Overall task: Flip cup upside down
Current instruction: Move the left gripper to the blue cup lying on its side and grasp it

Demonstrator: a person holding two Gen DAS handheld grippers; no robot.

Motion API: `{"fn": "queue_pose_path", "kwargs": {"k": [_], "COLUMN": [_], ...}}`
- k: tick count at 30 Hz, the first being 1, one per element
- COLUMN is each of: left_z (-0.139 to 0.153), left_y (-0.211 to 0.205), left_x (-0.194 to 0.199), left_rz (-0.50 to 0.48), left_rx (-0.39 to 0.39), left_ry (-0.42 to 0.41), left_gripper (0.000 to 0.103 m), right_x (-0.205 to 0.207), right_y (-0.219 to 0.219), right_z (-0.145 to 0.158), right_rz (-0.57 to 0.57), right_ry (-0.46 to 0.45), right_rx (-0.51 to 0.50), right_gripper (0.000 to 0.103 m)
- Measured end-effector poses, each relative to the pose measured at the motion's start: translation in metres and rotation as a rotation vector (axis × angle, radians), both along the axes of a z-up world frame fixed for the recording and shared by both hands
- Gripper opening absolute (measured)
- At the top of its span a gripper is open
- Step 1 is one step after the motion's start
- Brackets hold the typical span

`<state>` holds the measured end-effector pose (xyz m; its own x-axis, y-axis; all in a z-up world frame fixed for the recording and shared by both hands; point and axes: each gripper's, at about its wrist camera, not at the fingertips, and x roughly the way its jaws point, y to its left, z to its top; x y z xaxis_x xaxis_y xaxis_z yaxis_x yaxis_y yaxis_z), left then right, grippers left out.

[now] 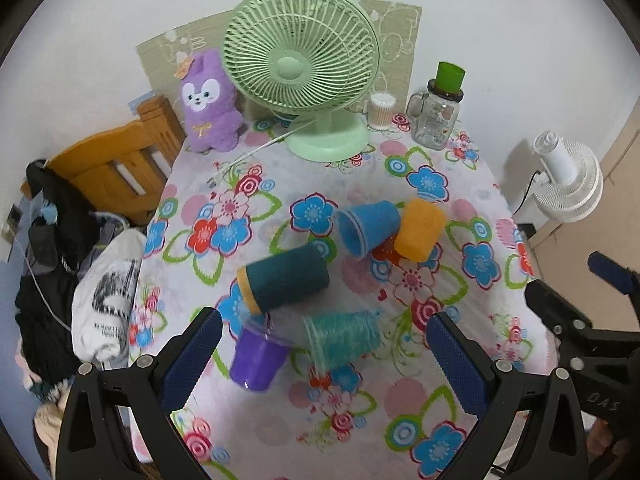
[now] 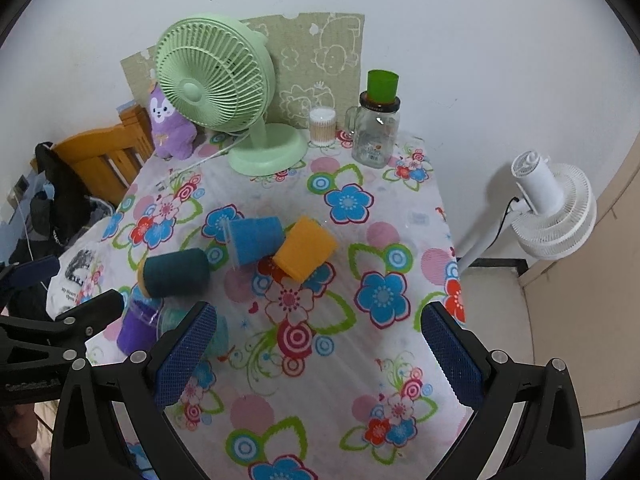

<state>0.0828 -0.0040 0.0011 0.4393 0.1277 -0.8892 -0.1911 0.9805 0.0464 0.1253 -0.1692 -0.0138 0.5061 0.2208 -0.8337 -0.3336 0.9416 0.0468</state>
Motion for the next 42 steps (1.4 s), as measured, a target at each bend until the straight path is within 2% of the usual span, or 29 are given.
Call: {"fn": "queue_pose_path", "kwargs": {"k": [18, 29, 33, 37, 42], "left_z": [-0.085, -0.139, -0.156, -0.171, -0.187], "left_y": [0.02, 0.005, -0.001, -0.002, -0.005], "left_x": [0.113, 0.153, 0.162, 0.17, 0.178], "left_rz": [-0.319, -0.5, -0.539, -0.54, -0.559], "left_rx": [0.035, 0.041, 0.015, 0.005, 0.016], "left_ry": [0.166, 0.267, 0.3, 0.312, 0.324], "left_gripper": [0.103, 0.103, 0.103, 0.103, 0.103], "right_x": [0.085, 0.117, 0.121, 0.125, 0.127], "right_y": [0.036, 0.041, 0.037, 0.033, 0.034], "right_z": [-0.073, -0.114, -0.128, -0.141, -0.152], "right_rz": [-0.098, -0.185, -0.221, -0.249, -0.258], "right_ry": [0.172, 0.241, 0.274, 0.298, 0.318], "right_rx": [0.016, 0.006, -0.001, -0.014, -0.022], "right_gripper": [0.103, 0.103, 0.103, 0.103, 0.103]}}
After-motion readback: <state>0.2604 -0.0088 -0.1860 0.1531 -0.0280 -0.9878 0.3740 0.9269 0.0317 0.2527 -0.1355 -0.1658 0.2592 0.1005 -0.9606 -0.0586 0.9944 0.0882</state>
